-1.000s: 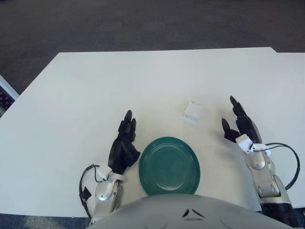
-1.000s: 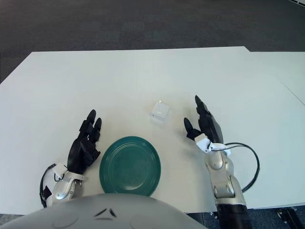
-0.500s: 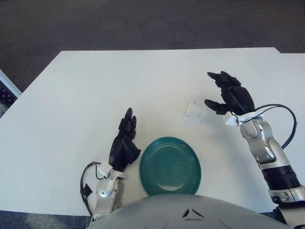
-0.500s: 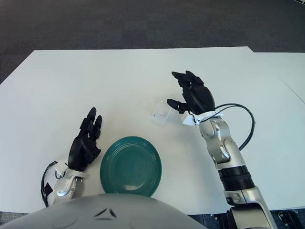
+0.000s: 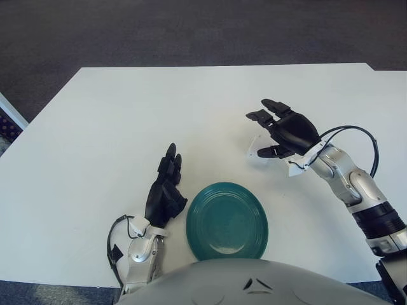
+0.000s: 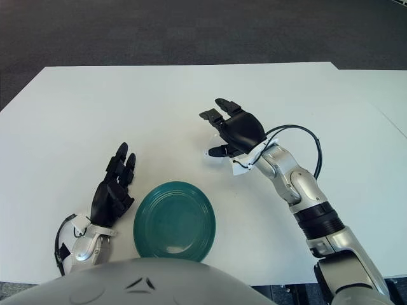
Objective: Put the charger into the plate.
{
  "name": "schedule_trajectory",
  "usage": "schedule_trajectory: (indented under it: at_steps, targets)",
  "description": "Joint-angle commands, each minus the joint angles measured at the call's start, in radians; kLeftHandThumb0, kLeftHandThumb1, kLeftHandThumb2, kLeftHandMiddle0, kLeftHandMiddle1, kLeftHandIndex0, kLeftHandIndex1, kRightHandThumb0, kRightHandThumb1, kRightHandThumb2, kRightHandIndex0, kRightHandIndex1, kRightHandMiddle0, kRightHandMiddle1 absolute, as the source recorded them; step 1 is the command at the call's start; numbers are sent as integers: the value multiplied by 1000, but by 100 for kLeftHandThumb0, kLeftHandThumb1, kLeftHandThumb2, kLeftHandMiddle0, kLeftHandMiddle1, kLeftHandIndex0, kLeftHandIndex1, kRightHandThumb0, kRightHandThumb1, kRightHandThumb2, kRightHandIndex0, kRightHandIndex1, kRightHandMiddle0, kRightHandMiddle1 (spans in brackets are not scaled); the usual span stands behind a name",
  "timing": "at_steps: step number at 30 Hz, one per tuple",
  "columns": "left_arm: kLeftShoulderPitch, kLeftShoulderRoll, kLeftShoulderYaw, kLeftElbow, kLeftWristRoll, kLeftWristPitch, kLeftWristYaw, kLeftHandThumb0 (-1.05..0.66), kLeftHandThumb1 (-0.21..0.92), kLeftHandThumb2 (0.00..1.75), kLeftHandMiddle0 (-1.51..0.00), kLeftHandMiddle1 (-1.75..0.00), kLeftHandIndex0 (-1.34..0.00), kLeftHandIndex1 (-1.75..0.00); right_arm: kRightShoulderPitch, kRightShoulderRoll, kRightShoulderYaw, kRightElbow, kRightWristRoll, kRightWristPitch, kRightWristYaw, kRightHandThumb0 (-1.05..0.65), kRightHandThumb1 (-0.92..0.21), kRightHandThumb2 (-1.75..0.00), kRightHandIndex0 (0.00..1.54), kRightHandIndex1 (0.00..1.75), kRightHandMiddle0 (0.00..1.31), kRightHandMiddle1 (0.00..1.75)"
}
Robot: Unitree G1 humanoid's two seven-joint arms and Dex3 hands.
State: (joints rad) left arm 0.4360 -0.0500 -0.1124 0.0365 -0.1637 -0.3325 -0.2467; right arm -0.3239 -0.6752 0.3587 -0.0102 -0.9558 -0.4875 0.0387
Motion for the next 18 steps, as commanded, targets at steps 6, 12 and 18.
schedule_trajectory:
  at_steps: [6,12,18]
  targets:
    - [32,-1,-4,45,19,35,21,-105,92,129,0,0,0,0,-49,-53,64,45,-49,-146,-4,-85,-92,-58,10,0,0,36]
    - [34,-7,-5,50,9,27,12,-105,92,130,0,0,0,0,-81,-62,89,67,-53,-197,51,-83,-92,-62,10,0,0,31]
    - [36,-5,-6,56,13,12,10,-105,92,131,0,0,0,0,-104,-52,100,92,-46,-211,89,-83,-92,-65,10,0,0,27]
